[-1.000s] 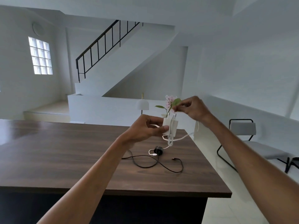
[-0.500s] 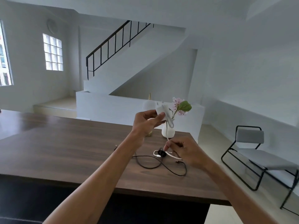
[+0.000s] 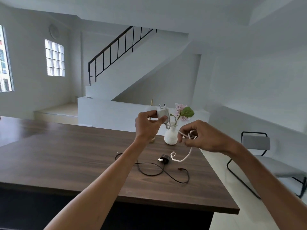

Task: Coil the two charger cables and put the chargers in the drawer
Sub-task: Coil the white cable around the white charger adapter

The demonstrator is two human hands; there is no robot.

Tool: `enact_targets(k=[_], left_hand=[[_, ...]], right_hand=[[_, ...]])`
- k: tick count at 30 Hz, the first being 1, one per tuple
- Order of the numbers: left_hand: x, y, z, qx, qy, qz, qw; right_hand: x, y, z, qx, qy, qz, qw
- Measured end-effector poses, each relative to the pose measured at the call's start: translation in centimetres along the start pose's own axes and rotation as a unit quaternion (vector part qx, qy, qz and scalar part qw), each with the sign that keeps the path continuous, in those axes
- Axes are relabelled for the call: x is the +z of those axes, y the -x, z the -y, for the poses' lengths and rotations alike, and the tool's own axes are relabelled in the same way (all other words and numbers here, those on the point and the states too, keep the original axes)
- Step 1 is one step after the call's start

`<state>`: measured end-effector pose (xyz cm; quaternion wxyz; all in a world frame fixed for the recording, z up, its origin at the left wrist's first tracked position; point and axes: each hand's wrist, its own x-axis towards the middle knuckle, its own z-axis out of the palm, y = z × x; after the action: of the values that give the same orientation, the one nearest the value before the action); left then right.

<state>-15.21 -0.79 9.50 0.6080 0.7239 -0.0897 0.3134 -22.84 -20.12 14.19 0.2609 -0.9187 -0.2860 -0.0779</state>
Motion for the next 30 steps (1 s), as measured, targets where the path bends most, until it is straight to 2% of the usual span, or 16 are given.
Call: enact_targets(k=[2,4,6,8,10,12,17,23,30], left_hand=[[0.0,0.0,-0.3,0.011,-0.013,-0.011,1.000],[0.0,0.0,-0.4,0.024,-0.036,-0.009,0.999],[-0.1,0.2,-0.4,0.033,-0.067,0.005,0.997],[-0.2,0.5,-0.2,0.039,-0.089,0.015,0.995],[-0.2,0.7,0.1,0.042,-0.097,0.022,0.994],[-0.1,0.7,0.3,0.048,-0.106,0.028,0.993],[0.0,0.6,0.7,0.079,-0.140,0.031,0.987],[-0.8,0.3,2.0,0.080,-0.175,0.026,0.981],[-2.0,0.1,4.3,0.063,-0.206,0.036,0.976]], right_hand=[[-1.3,-0.2,0.2,0.047,-0.094,0.001,0.994],[-2.8,-0.5,0.0,0.130,-0.167,0.040,0.977],[-4.1,-1.0,0.2,0.200,-0.182,0.072,0.960],[-5.2,-1.3,0.8,0.231,-0.129,0.065,0.962],[-5.8,-1.3,1.8,0.217,-0.009,0.077,0.973],[-5.9,-1.6,2.6,0.202,0.081,0.122,0.968],[-5.8,-2.6,3.4,0.210,0.189,0.143,0.949],[-6.7,-2.3,3.1,0.209,0.205,0.150,0.944],[-8.9,-2.4,0.9,0.228,0.003,0.106,0.968]])
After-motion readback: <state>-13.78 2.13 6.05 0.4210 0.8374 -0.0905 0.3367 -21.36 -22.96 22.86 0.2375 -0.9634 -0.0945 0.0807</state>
